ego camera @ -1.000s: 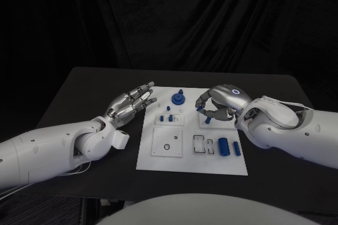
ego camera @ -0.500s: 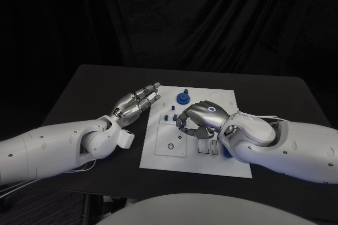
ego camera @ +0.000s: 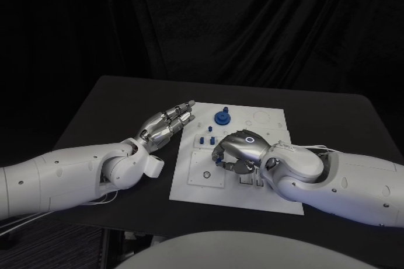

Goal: Assemble the parts on the task board

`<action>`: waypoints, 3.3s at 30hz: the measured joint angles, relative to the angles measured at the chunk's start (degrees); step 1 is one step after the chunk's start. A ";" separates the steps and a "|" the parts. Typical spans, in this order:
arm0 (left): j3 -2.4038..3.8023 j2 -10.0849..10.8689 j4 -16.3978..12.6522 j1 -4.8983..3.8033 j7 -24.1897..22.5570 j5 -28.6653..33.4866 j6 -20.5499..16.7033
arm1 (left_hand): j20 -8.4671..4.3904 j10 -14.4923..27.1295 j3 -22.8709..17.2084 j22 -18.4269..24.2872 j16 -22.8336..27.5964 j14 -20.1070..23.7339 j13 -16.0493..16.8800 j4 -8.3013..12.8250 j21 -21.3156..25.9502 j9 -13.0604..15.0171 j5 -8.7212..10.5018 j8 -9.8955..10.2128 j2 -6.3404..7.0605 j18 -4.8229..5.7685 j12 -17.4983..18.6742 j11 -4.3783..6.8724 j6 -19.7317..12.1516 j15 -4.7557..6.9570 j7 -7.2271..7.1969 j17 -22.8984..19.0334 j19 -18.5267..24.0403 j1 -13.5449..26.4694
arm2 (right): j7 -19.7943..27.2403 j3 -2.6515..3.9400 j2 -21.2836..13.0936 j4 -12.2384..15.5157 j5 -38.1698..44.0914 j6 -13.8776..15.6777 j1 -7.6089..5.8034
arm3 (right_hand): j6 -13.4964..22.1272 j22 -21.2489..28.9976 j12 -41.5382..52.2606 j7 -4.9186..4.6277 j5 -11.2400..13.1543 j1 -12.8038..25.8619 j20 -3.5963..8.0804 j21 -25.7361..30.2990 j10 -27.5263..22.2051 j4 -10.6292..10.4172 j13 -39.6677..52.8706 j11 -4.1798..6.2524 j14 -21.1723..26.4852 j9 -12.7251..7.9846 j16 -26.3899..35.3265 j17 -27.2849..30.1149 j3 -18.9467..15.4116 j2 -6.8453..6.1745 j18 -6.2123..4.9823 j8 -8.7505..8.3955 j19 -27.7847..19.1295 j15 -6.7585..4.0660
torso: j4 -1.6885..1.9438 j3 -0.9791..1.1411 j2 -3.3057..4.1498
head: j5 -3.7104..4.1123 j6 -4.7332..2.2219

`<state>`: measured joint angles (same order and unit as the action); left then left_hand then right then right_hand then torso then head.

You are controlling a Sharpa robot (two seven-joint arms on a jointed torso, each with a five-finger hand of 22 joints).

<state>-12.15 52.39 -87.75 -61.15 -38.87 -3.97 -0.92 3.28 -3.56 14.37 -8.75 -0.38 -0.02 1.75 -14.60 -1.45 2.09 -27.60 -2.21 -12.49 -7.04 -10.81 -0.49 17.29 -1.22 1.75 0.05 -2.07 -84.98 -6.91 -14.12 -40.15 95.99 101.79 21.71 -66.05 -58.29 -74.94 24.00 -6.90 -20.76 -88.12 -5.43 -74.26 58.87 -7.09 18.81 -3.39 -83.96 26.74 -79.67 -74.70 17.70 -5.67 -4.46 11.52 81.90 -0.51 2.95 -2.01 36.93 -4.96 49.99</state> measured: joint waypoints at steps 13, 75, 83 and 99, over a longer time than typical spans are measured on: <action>0.00 -0.06 0.21 0.38 0.00 0.01 0.07 | 1.26 0.21 -0.01 0.00 0.00 -0.01 -0.01 -0.01 0.00 0.00 0.00 0.00 -0.24 -0.01 0.00 -0.21 0.42 -0.44 0.41 0.02 -0.02 -0.24 | -0.38 0.02 0.44 -0.97 0.86 -1.27 0.18 | 0.00 0.01 -0.09 0.00 0.01 -0.22 0.00 0.30 0.19 0.00 -0.16 -0.20 0.00 -0.10 0.00 0.27 0.00 -0.23 0.00 -0.03 0.00 0.00 | -0.04 0.09 -0.13 | -1.11 -0.01; 0.00 -0.45 1.39 1.15 -0.02 0.03 0.92 | 2.69 0.62 -0.34 0.03 0.00 -0.01 -0.02 0.31 0.00 0.09 -0.21 0.00 -0.46 -0.03 0.22 -0.62 0.85 -1.25 1.23 0.03 -0.23 -0.46 | -1.29 0.08 -3.34 0.76 1.09 0.86 -0.42 | 20.54 -0.01 3.19 5.05 8.70 -1.35 -2.02 15.64 -28.66 -9.40 2.62 -3.84 5.25 -11.51 4.19 7.37 -11.74 -4.17 -1.84 -6.20 -7.07 1.82 | -0.05 0.12 -0.16 | -0.81 -0.01; 0.00 -0.36 1.33 1.22 -0.02 0.04 0.91 | 2.82 0.62 -0.33 0.03 0.00 0.07 -0.02 0.31 0.00 0.09 -0.45 0.00 -0.46 -0.03 0.22 -0.62 0.84 -1.59 1.23 0.04 -0.09 -0.47 | -1.86 0.27 -9.13 3.07 -0.52 1.84 -6.70 | 26.94 0.00 0.68 6.53 5.56 1.64 -1.64 11.04 -28.58 -9.33 -1.74 -3.99 2.78 -15.88 1.81 4.57 -11.67 -2.83 -1.84 -8.21 -4.07 1.66 | -0.17 0.18 -0.17 | -0.35 -0.01; 0.01 -0.36 1.15 1.23 -0.02 0.04 0.86 | 3.09 0.61 -0.57 0.08 0.00 0.00 -0.02 0.54 0.00 0.09 -1.11 0.00 -0.46 -0.03 0.22 -0.62 0.84 -1.66 1.23 0.02 -0.22 -0.46 | -2.88 -0.09 -13.17 -1.94 -4.74 1.50 -5.96 | 15.10 0.01 -0.88 4.70 11.04 7.04 -1.47 1.43 -19.41 -9.65 -8.53 -3.52 0.15 -16.85 -2.06 -0.25 -11.36 -3.05 0.04 -6.91 0.67 1.28 | -0.03 0.11 -0.10 | 0.97 -0.01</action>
<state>-12.14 52.02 -86.60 -59.93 -38.89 -3.93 -0.06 6.38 -2.94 13.80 -8.66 -0.38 -0.02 1.73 -14.06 -1.45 2.18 -28.71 -2.21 -12.96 -7.07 -10.58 -1.11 18.14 -2.88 2.98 0.07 -2.30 -85.44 -9.79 -14.21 -53.31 94.05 97.05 23.21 -72.01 -43.18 -74.93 23.12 -2.21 -9.72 -81.08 -6.89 -72.84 39.46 -16.74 10.28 -6.90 -83.80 9.89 -81.73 -74.95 6.34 -8.71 -4.42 4.61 82.57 0.77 2.92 -1.90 36.83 -3.99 49.99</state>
